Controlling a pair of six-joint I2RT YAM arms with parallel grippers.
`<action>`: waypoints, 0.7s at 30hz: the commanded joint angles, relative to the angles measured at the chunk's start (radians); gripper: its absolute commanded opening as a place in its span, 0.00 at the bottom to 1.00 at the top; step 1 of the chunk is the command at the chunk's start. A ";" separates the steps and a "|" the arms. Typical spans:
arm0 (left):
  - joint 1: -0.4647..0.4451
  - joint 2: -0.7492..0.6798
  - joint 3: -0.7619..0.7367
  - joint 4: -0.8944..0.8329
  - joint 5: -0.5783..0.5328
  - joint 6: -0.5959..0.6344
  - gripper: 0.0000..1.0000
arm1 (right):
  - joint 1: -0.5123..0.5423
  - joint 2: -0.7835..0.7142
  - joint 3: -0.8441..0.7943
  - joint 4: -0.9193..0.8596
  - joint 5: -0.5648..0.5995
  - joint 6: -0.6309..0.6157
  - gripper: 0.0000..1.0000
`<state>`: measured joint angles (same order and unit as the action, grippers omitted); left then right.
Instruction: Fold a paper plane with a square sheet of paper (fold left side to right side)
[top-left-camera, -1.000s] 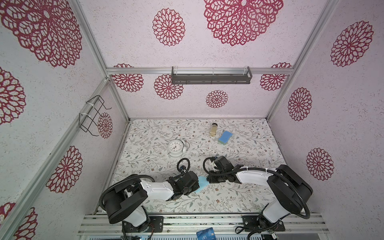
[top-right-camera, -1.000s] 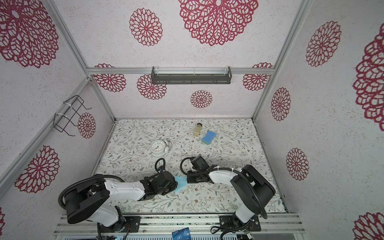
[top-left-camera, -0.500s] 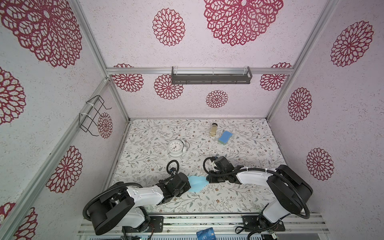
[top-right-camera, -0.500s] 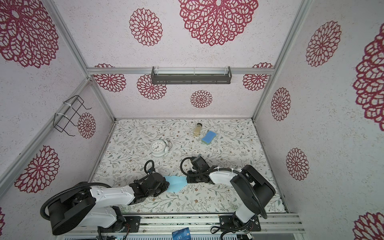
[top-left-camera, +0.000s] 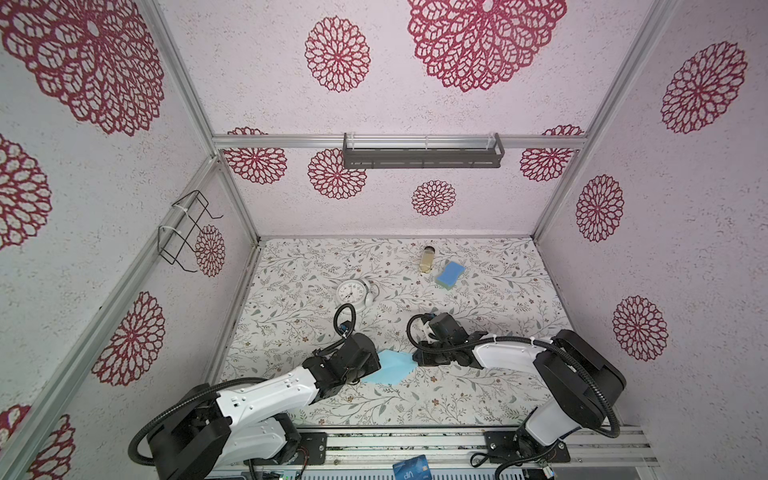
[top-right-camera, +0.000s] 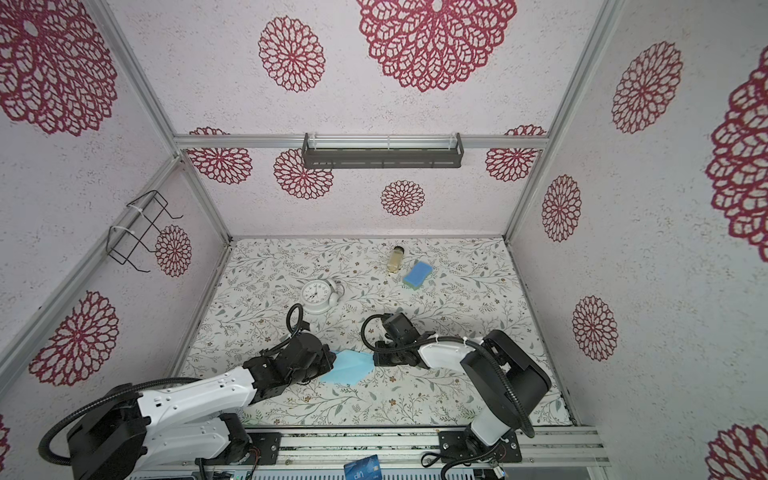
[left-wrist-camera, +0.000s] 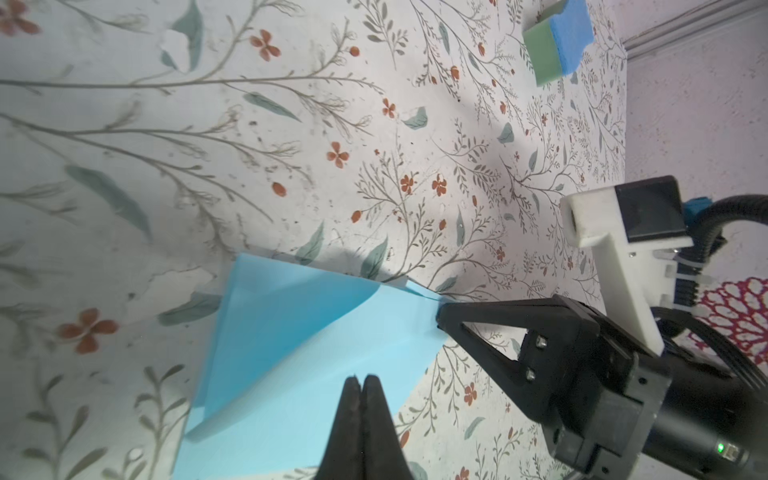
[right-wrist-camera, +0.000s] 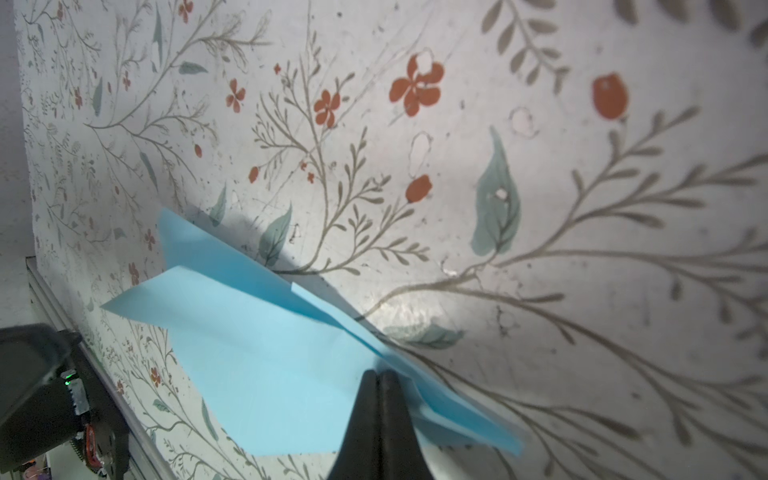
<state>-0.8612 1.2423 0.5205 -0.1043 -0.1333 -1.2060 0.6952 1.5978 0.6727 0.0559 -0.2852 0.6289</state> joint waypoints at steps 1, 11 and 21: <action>-0.009 0.110 0.055 0.073 0.046 0.058 0.00 | 0.003 0.034 -0.043 -0.099 0.052 0.012 0.00; -0.054 0.420 0.255 0.160 0.121 0.116 0.00 | 0.003 0.040 -0.055 -0.085 0.046 0.022 0.00; -0.053 0.451 0.176 0.229 0.120 0.071 0.00 | 0.003 0.045 -0.058 -0.083 0.047 0.024 0.00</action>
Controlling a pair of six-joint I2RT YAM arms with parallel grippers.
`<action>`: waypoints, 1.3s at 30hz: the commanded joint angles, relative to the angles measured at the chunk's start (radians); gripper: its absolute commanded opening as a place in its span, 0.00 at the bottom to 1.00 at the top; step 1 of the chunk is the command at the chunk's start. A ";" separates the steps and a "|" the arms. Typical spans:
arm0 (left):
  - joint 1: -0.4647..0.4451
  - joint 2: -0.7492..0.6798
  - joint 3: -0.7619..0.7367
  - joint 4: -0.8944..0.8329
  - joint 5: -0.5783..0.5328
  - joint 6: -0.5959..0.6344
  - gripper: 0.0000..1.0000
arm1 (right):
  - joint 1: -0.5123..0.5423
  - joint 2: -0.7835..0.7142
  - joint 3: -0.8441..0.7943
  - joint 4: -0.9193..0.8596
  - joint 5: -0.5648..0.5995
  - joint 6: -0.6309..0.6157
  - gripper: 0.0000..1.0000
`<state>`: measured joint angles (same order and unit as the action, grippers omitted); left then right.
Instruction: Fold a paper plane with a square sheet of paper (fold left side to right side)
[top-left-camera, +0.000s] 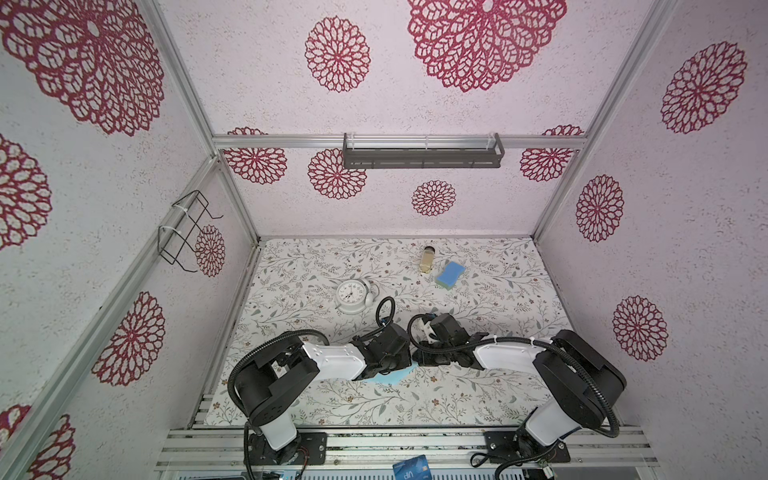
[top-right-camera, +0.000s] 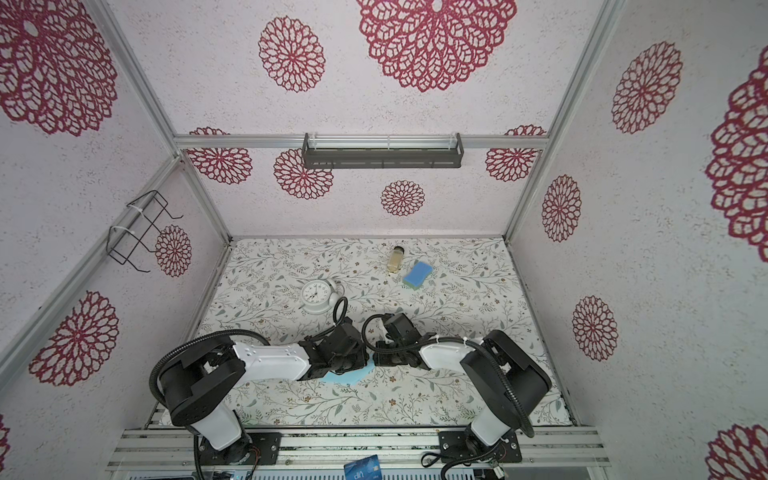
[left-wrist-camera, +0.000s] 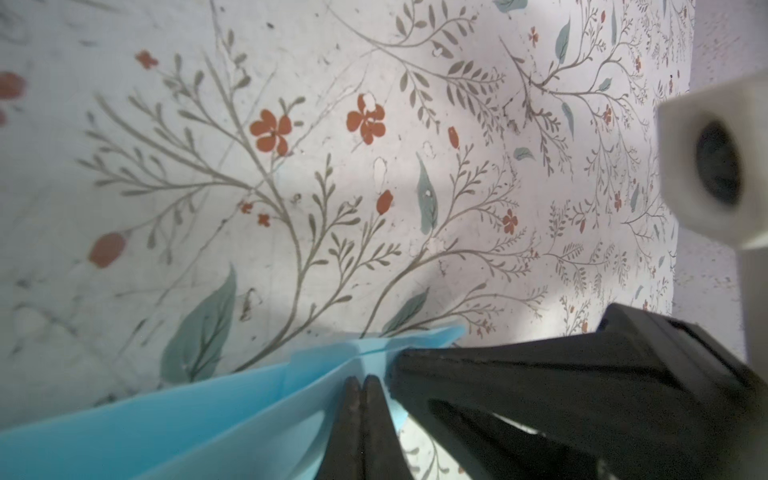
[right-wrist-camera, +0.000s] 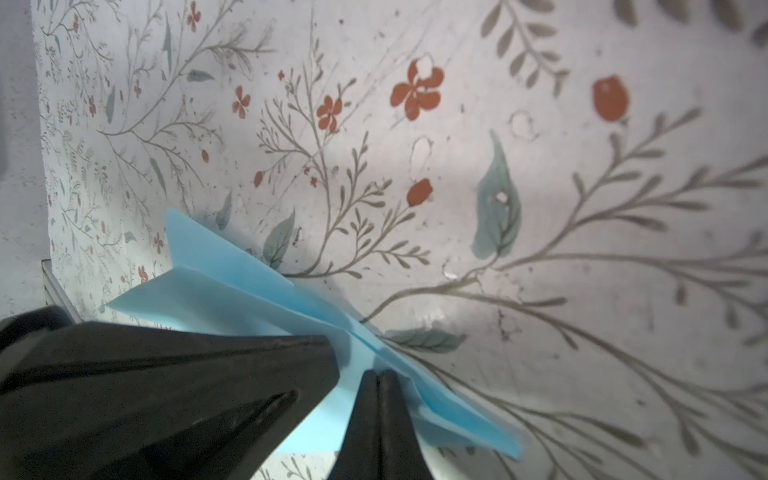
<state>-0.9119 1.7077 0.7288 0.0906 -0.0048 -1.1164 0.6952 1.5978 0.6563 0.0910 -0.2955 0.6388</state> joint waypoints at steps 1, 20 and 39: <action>-0.002 -0.022 -0.045 0.034 -0.015 -0.022 0.00 | 0.003 0.045 -0.042 -0.118 0.056 0.014 0.00; 0.046 -0.279 -0.364 -0.026 -0.119 -0.121 0.00 | 0.003 0.039 -0.056 -0.107 0.059 0.029 0.00; 0.092 -0.595 -0.558 -0.200 -0.130 -0.239 0.00 | 0.002 0.029 -0.048 -0.110 0.052 0.037 0.00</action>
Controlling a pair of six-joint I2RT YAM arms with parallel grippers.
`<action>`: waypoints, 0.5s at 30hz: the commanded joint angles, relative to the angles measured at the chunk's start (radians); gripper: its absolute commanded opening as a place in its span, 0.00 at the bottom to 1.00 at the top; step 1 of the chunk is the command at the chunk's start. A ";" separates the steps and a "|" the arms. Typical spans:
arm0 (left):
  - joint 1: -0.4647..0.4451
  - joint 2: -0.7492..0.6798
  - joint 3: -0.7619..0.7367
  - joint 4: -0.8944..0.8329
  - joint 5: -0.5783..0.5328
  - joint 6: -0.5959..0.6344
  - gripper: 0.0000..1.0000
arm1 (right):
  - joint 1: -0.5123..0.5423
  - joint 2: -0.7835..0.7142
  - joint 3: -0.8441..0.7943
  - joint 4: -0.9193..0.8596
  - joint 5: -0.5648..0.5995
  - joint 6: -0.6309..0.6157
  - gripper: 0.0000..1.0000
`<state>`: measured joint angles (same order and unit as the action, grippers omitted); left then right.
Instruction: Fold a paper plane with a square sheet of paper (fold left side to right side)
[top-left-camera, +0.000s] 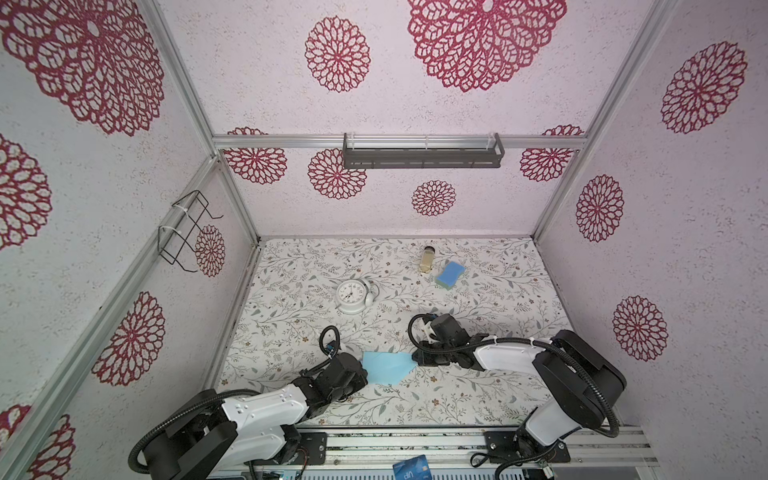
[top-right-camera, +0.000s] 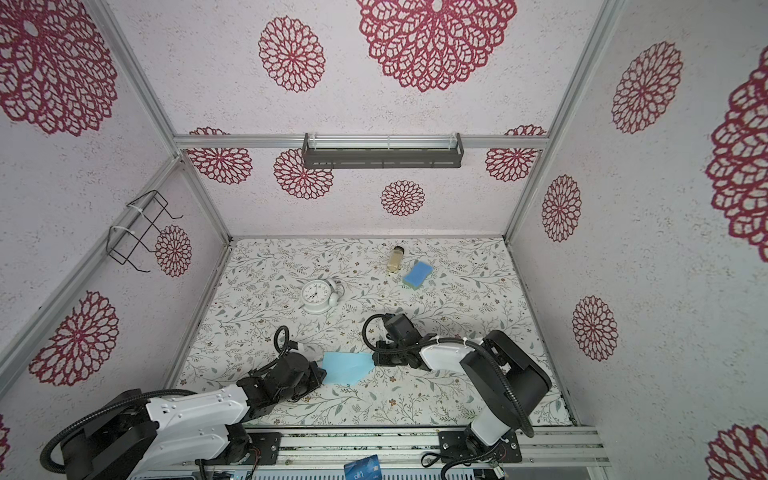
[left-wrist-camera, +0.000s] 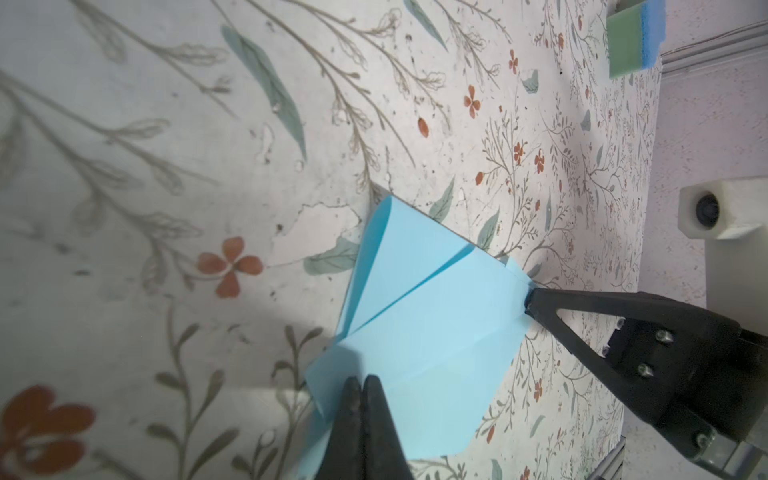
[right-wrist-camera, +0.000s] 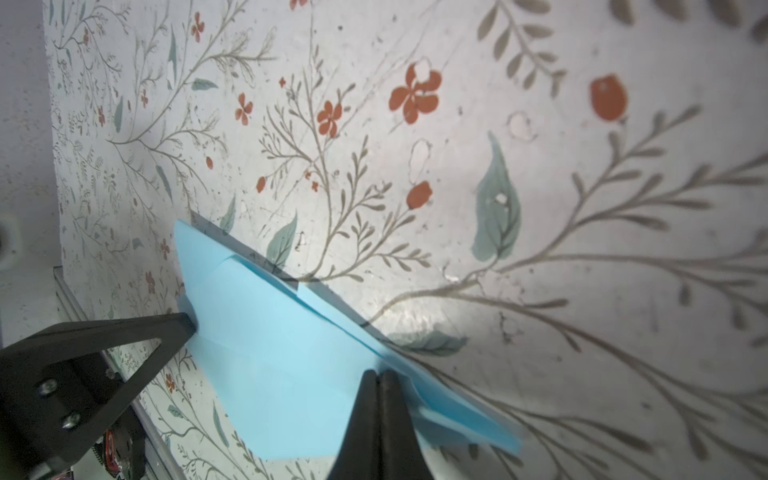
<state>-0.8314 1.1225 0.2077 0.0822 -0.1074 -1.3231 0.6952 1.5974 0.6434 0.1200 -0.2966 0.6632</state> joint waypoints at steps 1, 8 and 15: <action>0.009 -0.022 -0.044 -0.199 -0.031 -0.040 0.00 | 0.001 0.029 -0.035 -0.139 0.053 0.013 0.00; 0.014 -0.106 -0.062 -0.235 -0.057 -0.066 0.00 | 0.001 0.022 -0.036 -0.146 0.054 0.011 0.00; 0.016 -0.171 0.042 -0.349 -0.075 -0.007 0.00 | 0.000 0.016 -0.046 -0.134 0.065 0.027 0.00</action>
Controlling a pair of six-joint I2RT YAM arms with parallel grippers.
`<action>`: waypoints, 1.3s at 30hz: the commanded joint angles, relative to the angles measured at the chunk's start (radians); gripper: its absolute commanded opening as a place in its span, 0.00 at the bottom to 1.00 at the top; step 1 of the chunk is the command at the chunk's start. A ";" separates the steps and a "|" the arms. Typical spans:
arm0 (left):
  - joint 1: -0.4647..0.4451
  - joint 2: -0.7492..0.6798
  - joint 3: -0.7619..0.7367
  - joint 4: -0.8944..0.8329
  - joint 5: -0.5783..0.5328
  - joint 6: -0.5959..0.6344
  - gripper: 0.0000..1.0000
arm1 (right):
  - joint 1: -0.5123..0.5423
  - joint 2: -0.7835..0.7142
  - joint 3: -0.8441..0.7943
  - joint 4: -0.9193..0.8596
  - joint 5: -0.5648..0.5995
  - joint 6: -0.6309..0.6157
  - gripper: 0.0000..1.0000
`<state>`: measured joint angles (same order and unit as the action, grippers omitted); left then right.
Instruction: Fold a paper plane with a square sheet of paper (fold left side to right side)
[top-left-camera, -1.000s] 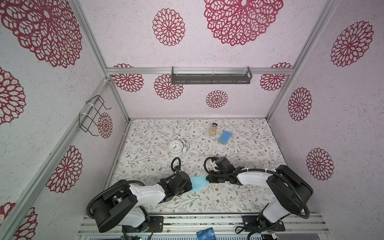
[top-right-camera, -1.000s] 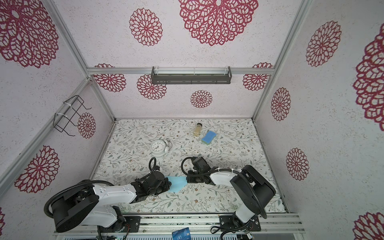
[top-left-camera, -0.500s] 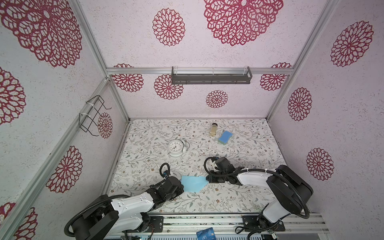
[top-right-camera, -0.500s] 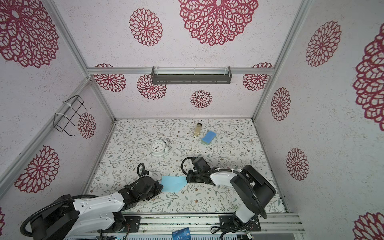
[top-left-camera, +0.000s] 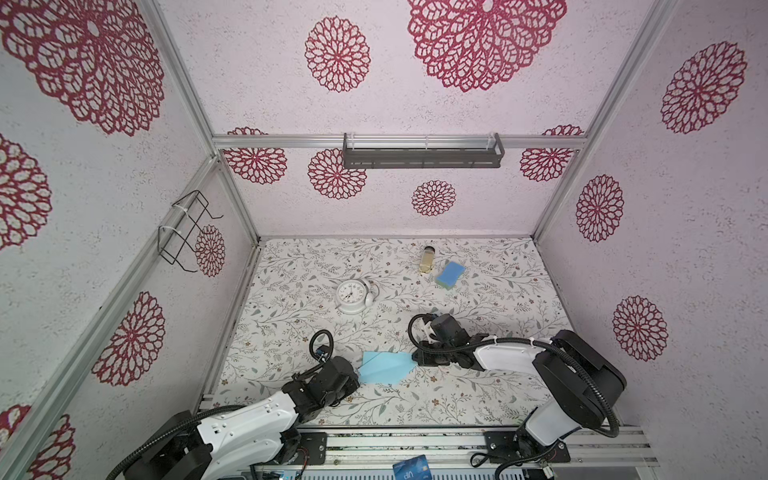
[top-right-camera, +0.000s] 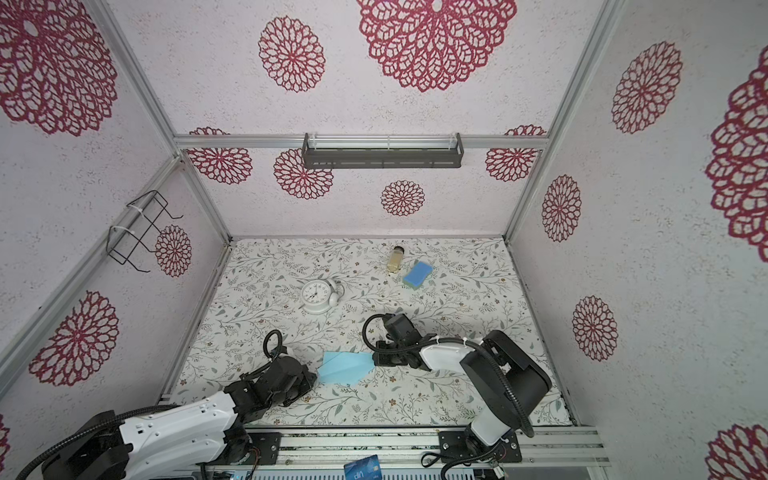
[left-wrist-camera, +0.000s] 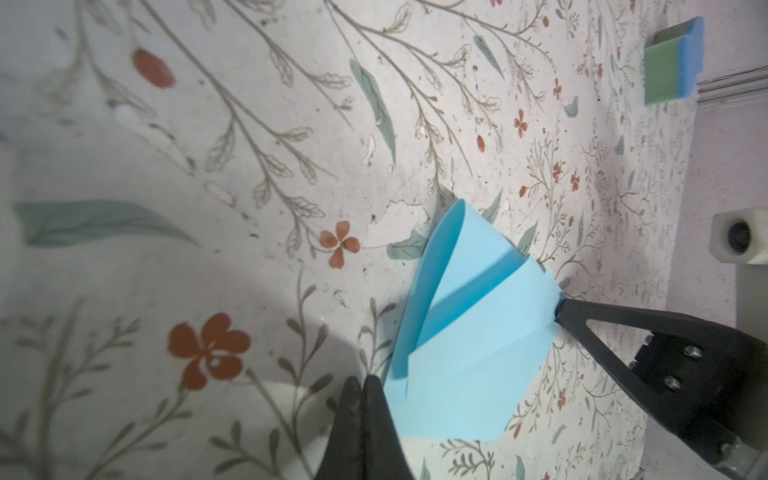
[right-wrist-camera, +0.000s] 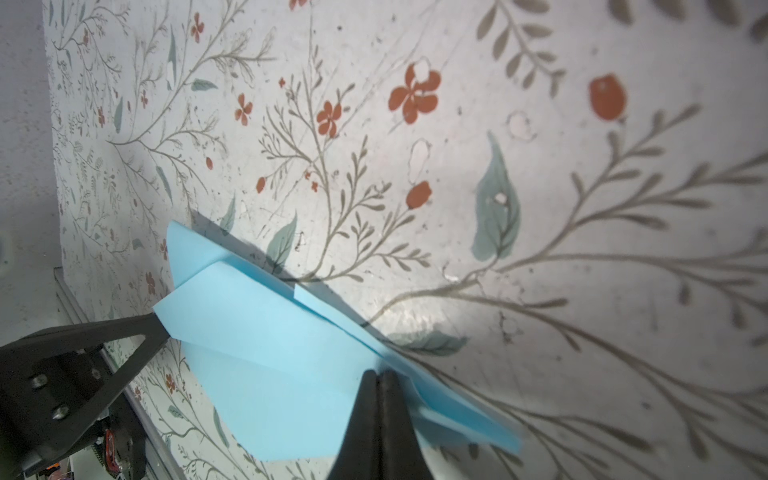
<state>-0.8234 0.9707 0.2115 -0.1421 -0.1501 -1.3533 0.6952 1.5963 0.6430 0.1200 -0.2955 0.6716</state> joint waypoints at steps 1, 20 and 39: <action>0.008 -0.027 0.057 -0.133 -0.034 0.032 0.00 | 0.000 0.015 -0.047 -0.132 0.066 0.023 0.00; -0.029 0.532 0.468 0.169 0.146 0.224 0.00 | -0.023 -0.068 -0.172 -0.014 0.117 0.252 0.00; -0.042 0.675 0.408 0.271 0.186 0.197 0.00 | -0.061 -0.078 -0.182 -0.021 0.108 0.243 0.00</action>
<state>-0.8719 1.6638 0.6579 0.1322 0.0433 -1.1423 0.6487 1.5009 0.5026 0.2321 -0.2455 0.9001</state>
